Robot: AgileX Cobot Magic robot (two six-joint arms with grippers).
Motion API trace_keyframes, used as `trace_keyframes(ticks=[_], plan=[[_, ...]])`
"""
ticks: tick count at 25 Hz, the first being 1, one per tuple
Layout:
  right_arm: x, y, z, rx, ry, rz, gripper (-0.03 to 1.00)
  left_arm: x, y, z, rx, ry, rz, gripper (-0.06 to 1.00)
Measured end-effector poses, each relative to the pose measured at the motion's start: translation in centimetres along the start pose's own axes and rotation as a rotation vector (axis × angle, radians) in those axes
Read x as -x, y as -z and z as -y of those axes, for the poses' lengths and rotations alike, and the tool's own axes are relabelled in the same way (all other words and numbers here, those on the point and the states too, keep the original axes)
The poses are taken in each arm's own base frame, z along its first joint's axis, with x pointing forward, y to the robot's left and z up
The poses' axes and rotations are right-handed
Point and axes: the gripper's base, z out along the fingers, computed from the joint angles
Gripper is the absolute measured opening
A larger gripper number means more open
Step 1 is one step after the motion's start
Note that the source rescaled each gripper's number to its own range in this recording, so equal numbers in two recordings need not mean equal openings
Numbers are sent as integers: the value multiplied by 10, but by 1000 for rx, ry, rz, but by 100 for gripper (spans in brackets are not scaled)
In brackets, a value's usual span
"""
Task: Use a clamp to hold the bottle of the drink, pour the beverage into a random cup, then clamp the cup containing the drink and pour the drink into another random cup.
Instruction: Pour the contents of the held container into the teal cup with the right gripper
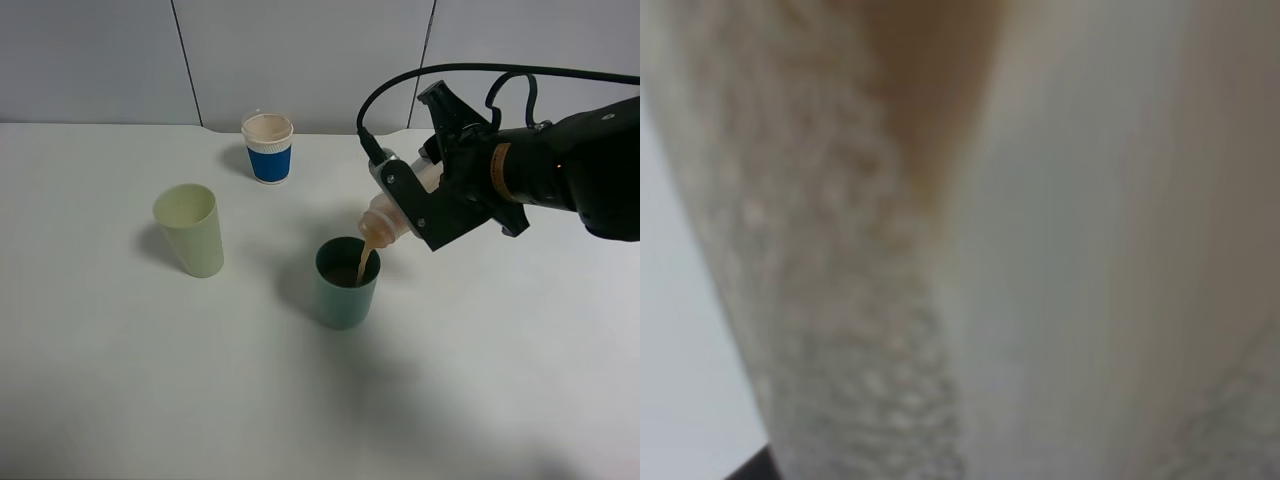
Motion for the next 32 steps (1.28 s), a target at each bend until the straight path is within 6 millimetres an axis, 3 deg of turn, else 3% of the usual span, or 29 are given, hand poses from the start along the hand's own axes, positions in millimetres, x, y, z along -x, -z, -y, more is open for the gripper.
trace_keyframes(ticks=[15, 25, 32], plan=[[-2, 0, 0, 4, 61, -26, 0, 0, 0, 0, 0, 0, 0, 80], [0, 4, 18, -49, 68, -38, 0, 0, 0, 0, 0, 0, 0, 80], [0, 4, 18, -50, 97, -39, 0, 0, 0, 0, 0, 0, 0, 80]])
